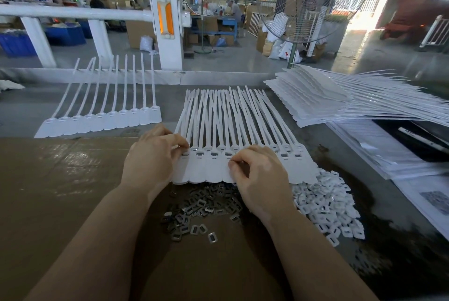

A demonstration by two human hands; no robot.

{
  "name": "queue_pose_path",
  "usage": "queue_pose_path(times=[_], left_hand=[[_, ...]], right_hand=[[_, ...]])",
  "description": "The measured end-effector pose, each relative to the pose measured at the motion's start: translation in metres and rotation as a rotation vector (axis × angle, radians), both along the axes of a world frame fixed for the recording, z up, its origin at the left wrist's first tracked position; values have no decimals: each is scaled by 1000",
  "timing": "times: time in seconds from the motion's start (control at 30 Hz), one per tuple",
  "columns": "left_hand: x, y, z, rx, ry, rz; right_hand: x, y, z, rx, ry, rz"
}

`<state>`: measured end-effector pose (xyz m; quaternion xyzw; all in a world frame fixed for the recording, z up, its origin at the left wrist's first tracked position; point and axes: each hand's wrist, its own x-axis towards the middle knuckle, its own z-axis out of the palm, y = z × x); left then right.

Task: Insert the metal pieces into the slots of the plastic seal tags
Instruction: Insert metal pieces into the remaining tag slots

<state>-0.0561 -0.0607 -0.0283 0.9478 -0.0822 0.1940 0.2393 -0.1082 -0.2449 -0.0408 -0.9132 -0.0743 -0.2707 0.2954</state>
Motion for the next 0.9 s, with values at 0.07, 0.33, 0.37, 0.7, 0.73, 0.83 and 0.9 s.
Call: queue_pose_path(times=[0.07,0.33,0.37,0.7,0.73,0.83,0.9], left_hand=[[-2,0,-1,-46,-4,-13],[-2,3,-3,-69,-2,-49],[-3,4,-4,-67,-5,-49],[-7,7,-2,-38,-21,-50],[-7,7,-2,-38,-29,-43],[-9,6,-1,-47,-35,-32],[-9,5,0,-55,-40,-27]], right_hand=[[0,0,0,-1,-3,-1],[-1,1,1,-4,-11,-3],[-1,1,0,-3,-11,-3],[0,0,0,-2,-23,-3],[0,1,0,-1,-23,-4],[0,0,0,4,-22,-3],[0,0,0,4,-16,-2]])
